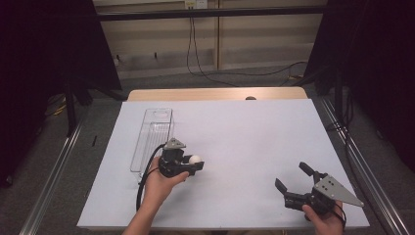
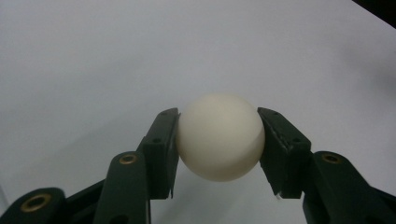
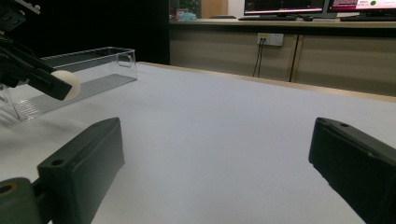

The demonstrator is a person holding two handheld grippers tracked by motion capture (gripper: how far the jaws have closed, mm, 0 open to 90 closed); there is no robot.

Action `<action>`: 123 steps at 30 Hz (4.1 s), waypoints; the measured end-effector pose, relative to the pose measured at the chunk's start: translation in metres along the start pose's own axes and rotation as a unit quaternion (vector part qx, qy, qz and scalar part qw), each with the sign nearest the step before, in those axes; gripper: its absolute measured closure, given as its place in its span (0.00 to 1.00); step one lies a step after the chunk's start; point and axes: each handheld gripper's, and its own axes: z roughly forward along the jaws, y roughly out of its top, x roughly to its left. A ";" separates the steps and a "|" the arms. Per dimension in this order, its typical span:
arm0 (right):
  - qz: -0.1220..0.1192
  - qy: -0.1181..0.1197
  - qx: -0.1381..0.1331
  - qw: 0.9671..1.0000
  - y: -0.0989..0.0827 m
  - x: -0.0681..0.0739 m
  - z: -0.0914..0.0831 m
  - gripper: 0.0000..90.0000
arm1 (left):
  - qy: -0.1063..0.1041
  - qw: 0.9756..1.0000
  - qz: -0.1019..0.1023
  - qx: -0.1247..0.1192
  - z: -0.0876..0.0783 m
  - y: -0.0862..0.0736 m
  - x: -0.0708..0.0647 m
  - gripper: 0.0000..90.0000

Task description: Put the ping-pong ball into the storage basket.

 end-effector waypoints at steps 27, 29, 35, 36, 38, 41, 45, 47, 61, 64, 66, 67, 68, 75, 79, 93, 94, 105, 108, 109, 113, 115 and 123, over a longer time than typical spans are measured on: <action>0.001 -0.001 0.003 1.000 -0.001 0.001 0.001 0.03 | -0.002 1.000 -0.002 -0.006 -0.010 0.005 0.005 0.57; 0.001 -0.001 0.003 1.000 -0.001 0.001 0.001 0.03 | -0.002 1.000 -0.005 -0.009 -0.010 0.005 0.006 0.57; 0.001 0.001 0.004 1.000 -0.001 0.000 0.001 0.03 | -0.001 1.000 -0.003 -0.008 -0.012 0.006 0.007 0.57; 0.001 -0.001 0.004 1.000 -0.001 0.000 0.001 0.03 | 0.000 1.000 -0.003 -0.009 -0.012 0.006 0.007 0.57; 0.002 0.000 0.004 1.000 -0.001 0.000 0.001 0.03 | -0.001 1.000 -0.001 -0.007 -0.013 0.006 0.008 0.57; 0.004 -0.002 0.004 1.000 -0.001 0.000 0.001 0.03 | -0.001 1.000 -0.005 -0.011 -0.014 0.006 0.008 0.57; 0.004 -0.001 0.006 1.000 -0.001 0.001 0.001 0.03 | -0.004 1.000 -0.006 -0.013 -0.015 0.007 0.009 0.57; 0.004 -0.003 0.005 1.000 -0.001 0.001 0.002 0.03 | -0.002 1.000 -0.006 -0.013 -0.016 0.007 0.009 0.57; 0.003 -0.003 0.004 1.000 -0.001 0.000 0.003 0.03 | -0.002 1.000 -0.004 -0.015 -0.018 0.008 0.011 0.57; 0.004 -0.003 0.005 1.000 -0.001 0.000 0.003 0.03 | 0.003 1.000 -0.002 -0.011 -0.020 0.009 0.011 0.57; 0.005 -0.005 0.005 1.000 -0.001 -0.001 0.003 0.03 | 0.000 1.000 -0.003 -0.014 -0.020 0.009 0.011 0.57; 0.005 -0.007 0.004 1.000 -0.001 0.000 0.004 0.03 | -0.001 1.000 -0.004 -0.016 -0.019 0.009 0.011 0.57; 0.002 -0.005 0.004 1.000 -0.001 -0.001 0.004 0.03 | -0.007 1.000 -0.006 -0.020 -0.019 0.009 0.012 0.57; 0.001 -0.004 0.005 1.000 -0.001 -0.001 0.004 0.03 | -0.001 1.000 -0.005 -0.015 -0.021 0.009 0.012 0.57; 0.002 -0.004 0.005 1.000 -0.001 -0.001 0.004 0.03 | 0.002 1.000 -0.005 -0.013 -0.022 0.010 0.013 0.57; 0.001 -0.005 0.004 1.000 -0.001 -0.001 0.004 0.03 | 0.003 1.000 -0.008 -0.023 -0.028 0.012 0.016 0.57; 0.002 -0.005 0.004 1.000 -0.001 -0.001 0.004 0.03 | 0.003 1.000 -0.005 -0.021 -0.029 0.012 0.018 0.57; 0.003 -0.004 0.005 1.000 -0.001 -0.001 0.003 0.03 | 0.008 1.000 -0.008 -0.026 -0.034 0.013 0.020 0.57; 0.002 -0.005 0.004 1.000 -0.001 -0.001 0.003 0.03 | 0.008 1.000 -0.010 -0.028 -0.035 0.013 0.020 0.57; 0.002 -0.005 0.004 1.000 -0.001 -0.001 0.003 0.03 | 0.011 1.000 -0.008 -0.027 -0.035 0.013 0.020 0.57; 0.004 -0.007 0.004 1.000 -0.001 0.000 0.004 0.03 | 0.009 1.000 -0.008 -0.027 -0.035 0.013 0.020 0.57; 0.003 -0.005 0.005 1.000 -0.001 -0.001 0.004 0.03 | 0.009 1.000 -0.009 -0.026 -0.036 0.014 0.020 0.57; 0.003 -0.004 0.005 1.000 -0.001 0.000 0.004 0.03 | 0.008 1.000 -0.010 -0.028 -0.040 0.014 0.023 0.57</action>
